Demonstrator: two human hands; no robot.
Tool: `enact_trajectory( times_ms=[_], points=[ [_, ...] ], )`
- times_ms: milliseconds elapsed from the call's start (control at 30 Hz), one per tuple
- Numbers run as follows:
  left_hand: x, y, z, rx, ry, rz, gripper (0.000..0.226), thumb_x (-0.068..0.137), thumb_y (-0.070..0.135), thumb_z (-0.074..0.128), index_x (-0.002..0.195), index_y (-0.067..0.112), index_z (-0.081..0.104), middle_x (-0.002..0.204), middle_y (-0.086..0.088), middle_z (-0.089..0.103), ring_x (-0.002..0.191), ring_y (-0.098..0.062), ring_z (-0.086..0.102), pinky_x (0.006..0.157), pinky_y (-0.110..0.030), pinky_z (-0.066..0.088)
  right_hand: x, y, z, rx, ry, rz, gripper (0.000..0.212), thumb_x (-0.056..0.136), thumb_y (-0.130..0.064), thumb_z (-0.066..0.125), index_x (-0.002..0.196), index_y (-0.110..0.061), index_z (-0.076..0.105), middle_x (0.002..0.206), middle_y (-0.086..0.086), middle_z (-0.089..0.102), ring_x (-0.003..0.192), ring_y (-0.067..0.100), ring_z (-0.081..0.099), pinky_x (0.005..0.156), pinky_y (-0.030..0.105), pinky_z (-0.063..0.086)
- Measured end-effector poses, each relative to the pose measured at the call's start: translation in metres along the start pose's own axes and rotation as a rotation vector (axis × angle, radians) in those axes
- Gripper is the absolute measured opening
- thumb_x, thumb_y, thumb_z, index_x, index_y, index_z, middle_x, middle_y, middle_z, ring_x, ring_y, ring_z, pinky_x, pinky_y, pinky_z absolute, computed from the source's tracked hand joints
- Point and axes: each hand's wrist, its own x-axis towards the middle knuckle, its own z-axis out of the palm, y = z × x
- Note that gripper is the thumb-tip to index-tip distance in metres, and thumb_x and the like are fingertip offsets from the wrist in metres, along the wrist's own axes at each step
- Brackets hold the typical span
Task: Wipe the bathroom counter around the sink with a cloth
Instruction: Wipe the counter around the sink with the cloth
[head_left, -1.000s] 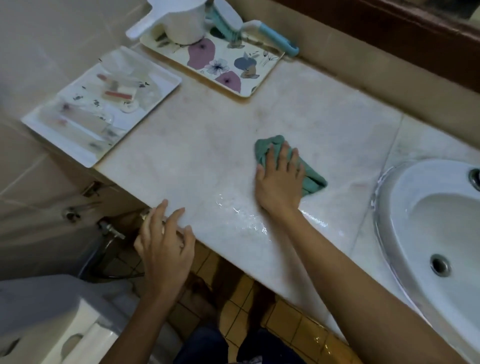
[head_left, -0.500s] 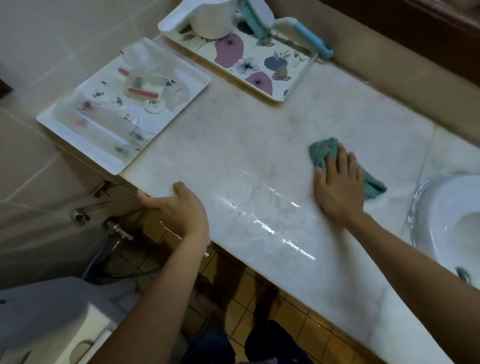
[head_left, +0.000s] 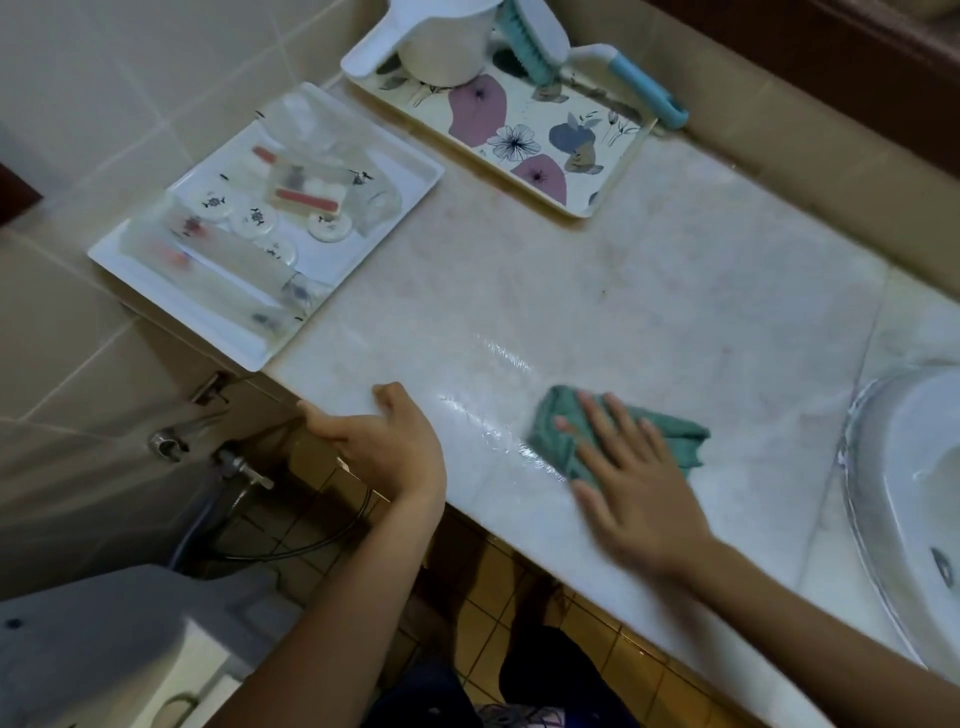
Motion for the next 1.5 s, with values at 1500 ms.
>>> enact_trajectory(
  times_ms=[1500],
  points=[
    [-0.155, -0.019, -0.001, 0.264, -1.097, 0.899, 0.027, 0.086, 0.004, 0.061, 0.103, 0.024, 0.068, 0.131, 0.005, 0.046, 0.117, -0.003, 0.041, 0.079, 0.006, 0.025, -0.203, 0.023, 0.039, 0.208, 0.193, 0.869, 0.052, 0.095, -0.051, 0.025, 0.147, -0.046, 0.019, 0.161, -0.011, 0.007, 0.148, 0.014, 0.004, 0.117, 0.047, 0.005]
  ],
)
